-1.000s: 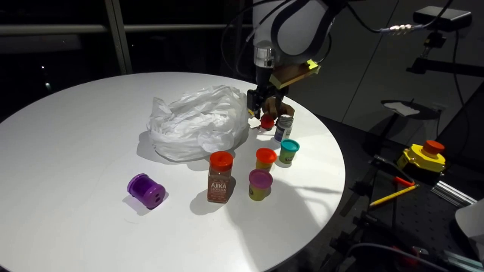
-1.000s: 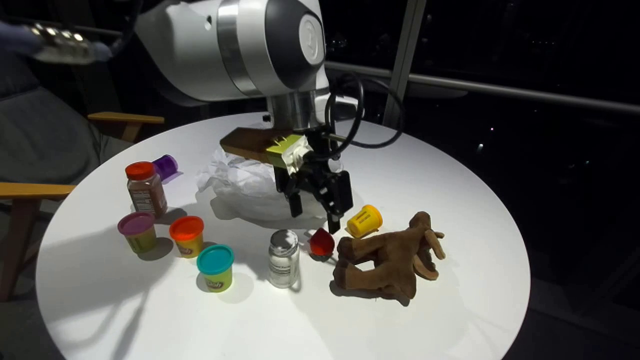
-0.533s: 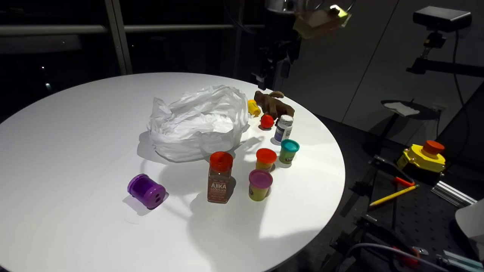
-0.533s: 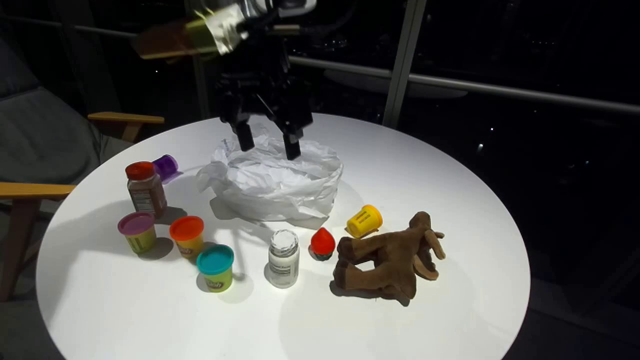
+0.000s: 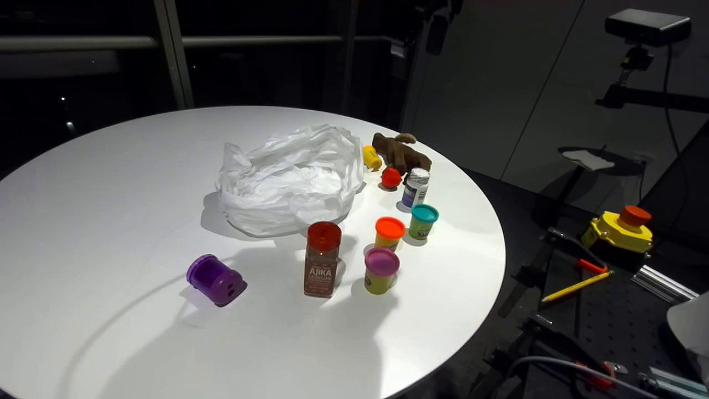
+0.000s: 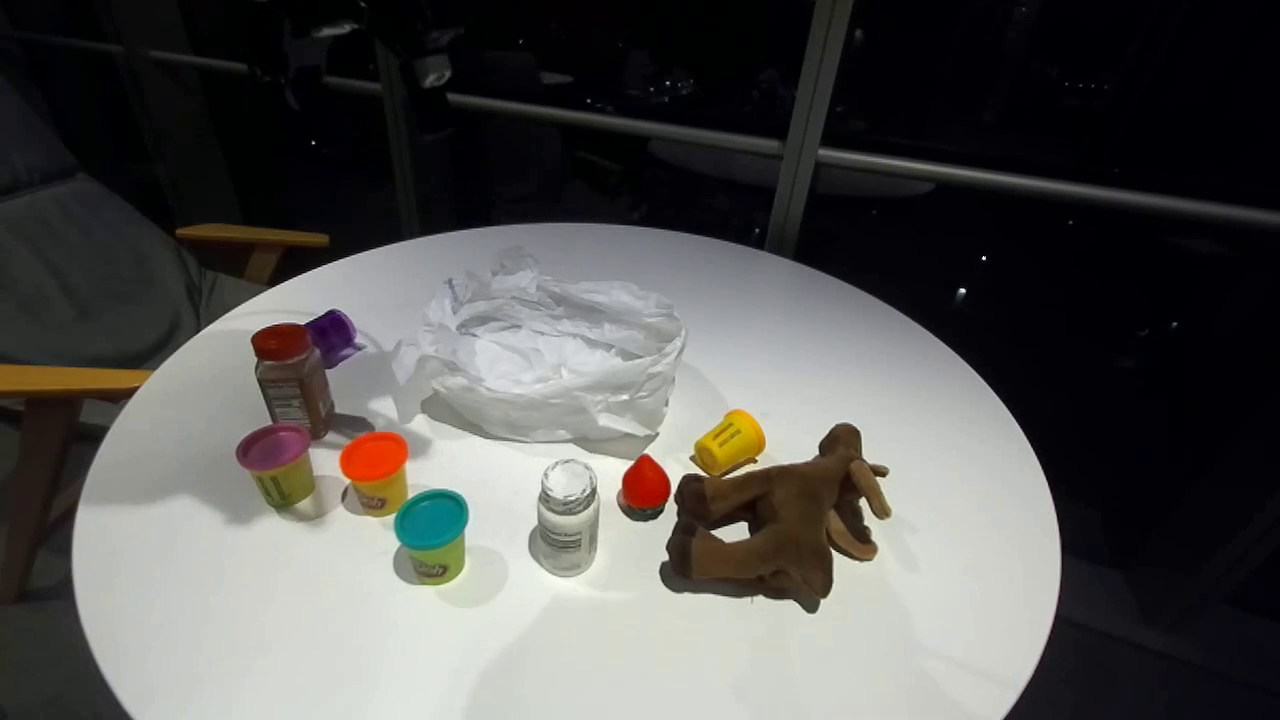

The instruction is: Pick the objects in the plastic bag and put them on the table

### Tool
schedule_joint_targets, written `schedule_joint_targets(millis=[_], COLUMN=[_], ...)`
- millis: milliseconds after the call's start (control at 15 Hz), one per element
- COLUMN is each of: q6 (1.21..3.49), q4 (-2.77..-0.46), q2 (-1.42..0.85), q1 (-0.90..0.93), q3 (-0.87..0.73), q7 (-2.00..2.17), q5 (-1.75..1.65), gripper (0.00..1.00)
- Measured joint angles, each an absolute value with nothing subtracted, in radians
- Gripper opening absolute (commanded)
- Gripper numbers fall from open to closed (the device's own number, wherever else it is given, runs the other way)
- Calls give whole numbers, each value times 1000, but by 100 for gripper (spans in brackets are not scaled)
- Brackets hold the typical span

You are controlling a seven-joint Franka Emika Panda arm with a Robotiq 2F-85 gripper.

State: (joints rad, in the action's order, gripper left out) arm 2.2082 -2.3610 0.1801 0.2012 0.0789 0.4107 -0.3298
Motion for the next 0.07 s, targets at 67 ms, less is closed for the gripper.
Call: schedule_joint_targets(millis=[67], q6=[2208], q4=[-2366], q2=[180], q1=[201], q3=[75], q7=[409], q5=[-330], gripper=[100])
